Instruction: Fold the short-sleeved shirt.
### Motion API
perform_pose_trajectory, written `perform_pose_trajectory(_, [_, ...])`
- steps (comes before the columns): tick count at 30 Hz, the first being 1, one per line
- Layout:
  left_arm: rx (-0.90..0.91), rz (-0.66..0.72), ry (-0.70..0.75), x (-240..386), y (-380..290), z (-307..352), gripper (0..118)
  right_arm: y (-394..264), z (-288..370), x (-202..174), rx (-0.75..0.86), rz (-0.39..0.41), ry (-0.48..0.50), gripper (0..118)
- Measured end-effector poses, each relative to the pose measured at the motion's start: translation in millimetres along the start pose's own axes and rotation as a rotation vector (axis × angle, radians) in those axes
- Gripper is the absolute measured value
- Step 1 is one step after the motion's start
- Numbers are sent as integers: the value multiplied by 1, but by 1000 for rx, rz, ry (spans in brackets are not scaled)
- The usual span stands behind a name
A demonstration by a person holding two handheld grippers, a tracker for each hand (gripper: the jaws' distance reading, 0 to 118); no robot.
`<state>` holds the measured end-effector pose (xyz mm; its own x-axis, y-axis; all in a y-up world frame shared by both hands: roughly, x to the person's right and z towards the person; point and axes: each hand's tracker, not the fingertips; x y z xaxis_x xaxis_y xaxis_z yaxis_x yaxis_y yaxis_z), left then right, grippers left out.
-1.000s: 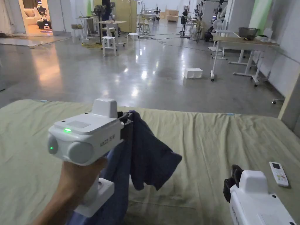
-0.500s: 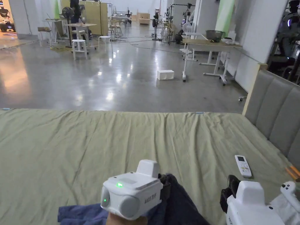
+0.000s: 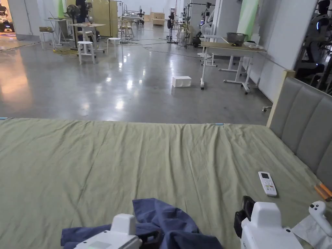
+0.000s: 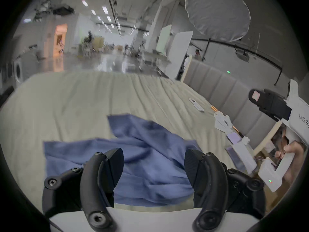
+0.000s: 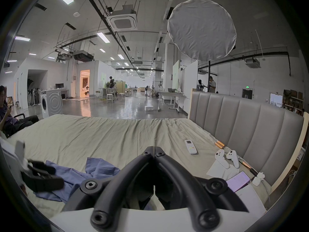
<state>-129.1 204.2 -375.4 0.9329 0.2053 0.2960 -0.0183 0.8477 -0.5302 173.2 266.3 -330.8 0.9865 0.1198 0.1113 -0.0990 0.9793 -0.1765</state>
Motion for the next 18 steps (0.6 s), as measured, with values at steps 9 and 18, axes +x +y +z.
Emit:
perform_pose_trajectory(9, [234, -98, 292, -52, 40, 68, 64, 21, -5, -32, 57, 6, 30, 0])
perform_pose_trajectory(18, [306, -117, 383, -63, 46, 93, 0, 32, -10, -56, 81, -7, 75, 0])
